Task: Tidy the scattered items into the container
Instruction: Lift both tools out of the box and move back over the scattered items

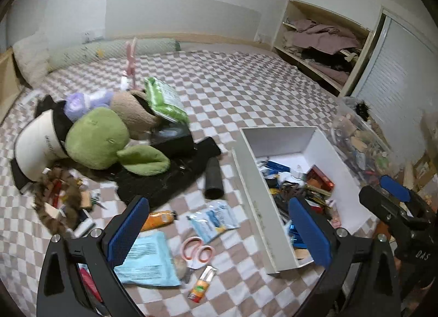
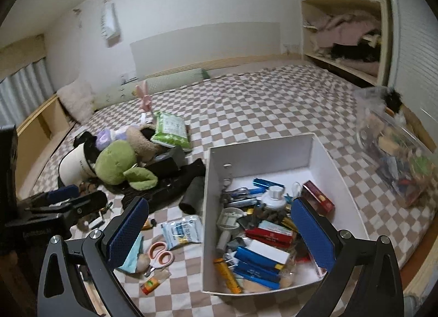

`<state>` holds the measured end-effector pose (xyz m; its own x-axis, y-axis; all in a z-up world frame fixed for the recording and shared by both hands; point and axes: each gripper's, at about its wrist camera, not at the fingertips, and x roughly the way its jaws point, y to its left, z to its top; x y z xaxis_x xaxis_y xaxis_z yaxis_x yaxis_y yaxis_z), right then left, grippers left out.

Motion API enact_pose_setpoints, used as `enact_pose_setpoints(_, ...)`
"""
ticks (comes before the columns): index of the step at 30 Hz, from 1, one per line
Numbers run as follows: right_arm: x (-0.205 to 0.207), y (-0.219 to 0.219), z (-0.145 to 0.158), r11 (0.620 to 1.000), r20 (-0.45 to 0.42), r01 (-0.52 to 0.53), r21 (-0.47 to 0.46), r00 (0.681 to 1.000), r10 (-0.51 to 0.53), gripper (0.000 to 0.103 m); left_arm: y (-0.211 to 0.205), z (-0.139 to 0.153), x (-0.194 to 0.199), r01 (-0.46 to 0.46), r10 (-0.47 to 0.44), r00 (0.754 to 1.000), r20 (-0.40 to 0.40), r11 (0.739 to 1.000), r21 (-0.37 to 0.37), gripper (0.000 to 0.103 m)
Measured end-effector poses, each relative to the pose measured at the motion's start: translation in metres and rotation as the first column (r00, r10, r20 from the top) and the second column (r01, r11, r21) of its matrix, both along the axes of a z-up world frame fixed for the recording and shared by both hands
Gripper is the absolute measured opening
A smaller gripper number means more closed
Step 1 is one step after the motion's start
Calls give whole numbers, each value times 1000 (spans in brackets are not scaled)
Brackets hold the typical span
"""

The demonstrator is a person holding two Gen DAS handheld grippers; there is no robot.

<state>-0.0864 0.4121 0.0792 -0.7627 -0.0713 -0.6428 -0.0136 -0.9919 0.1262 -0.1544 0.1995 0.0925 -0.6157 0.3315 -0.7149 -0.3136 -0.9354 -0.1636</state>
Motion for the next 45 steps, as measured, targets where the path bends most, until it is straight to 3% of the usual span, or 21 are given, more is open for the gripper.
enact_pose_setpoints(6,-6,-27,-4,997,12,-73,-3,997,73,103,-16,3,9,-26,21,998,-66,996,-83,103)
enact_pose_setpoints(14,-14,-56,-2,997,11,-78,8,997,78,103,-60,2,12,-106,99,992,-75,989,-100,103)
enact_pose_setpoints(33,-23,-131,-7,983,45,-181,16,983,180,103,-147,-11,26,-249,247,968,-36,964,-94,103)
enact_pose_setpoints(40,-26,-144,-21,974,51,-213,-74,975,217,103,-171,-22,30,-268,268,963,-20,955,-124,103)
enact_pose_setpoints(45,-28,-154,-33,971,80,-225,-74,970,231,103,-187,-36,34,-261,265,964,11,954,-151,103)
